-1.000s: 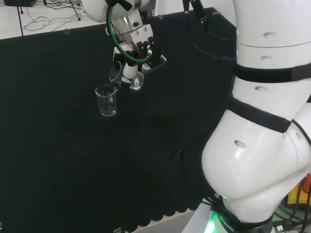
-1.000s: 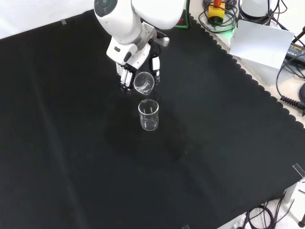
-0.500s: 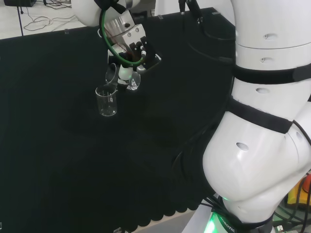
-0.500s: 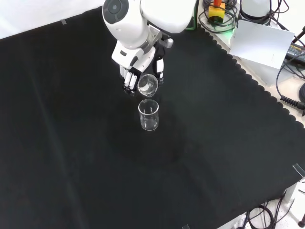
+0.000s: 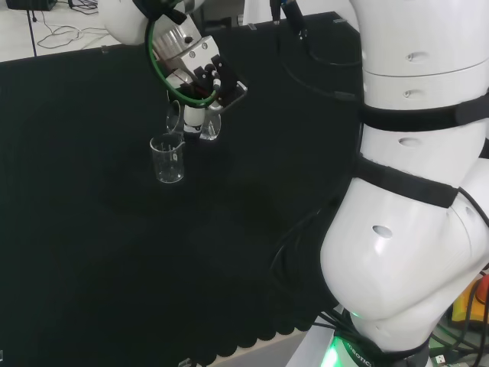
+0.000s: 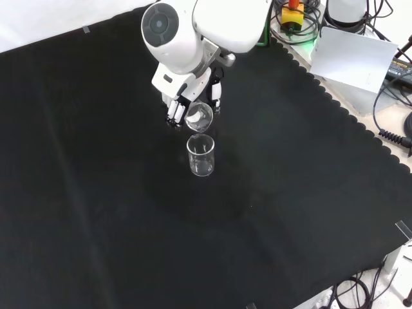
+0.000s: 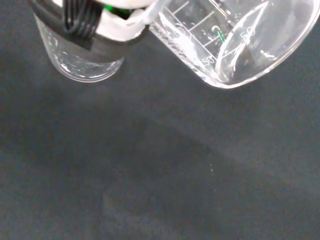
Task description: Pour the water from the handheld beaker into the one on the table.
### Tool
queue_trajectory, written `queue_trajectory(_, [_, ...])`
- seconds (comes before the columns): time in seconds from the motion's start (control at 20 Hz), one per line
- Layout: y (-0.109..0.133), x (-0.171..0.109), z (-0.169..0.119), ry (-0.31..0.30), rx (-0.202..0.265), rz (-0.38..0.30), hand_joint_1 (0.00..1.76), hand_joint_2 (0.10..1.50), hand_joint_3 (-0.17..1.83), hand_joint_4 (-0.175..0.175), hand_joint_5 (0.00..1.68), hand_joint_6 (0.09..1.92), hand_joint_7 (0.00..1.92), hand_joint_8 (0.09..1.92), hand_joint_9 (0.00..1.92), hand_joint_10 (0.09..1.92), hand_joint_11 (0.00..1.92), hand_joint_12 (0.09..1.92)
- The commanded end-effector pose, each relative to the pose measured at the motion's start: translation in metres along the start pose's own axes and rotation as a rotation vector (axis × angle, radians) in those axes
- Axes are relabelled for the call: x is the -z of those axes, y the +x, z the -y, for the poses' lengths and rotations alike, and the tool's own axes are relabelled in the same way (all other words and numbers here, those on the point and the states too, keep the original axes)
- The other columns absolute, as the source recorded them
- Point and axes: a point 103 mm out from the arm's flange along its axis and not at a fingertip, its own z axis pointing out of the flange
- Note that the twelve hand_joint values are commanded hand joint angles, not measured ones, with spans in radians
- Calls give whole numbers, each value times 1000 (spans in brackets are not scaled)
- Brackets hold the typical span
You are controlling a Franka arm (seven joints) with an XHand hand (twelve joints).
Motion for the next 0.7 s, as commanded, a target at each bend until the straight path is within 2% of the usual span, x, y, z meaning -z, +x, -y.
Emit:
queue_trajectory(0.05, [1, 1, 0, 31, -20, 45, 1280, 1129, -175, -117, 969, 1028, 1274, 683, 1295, 1054, 1055, 814])
queue_trajectory(0.7, [9, 8, -2, 47, -50, 105, 1281, 1128, -175, -121, 968, 1027, 1275, 683, 1301, 1053, 1063, 808])
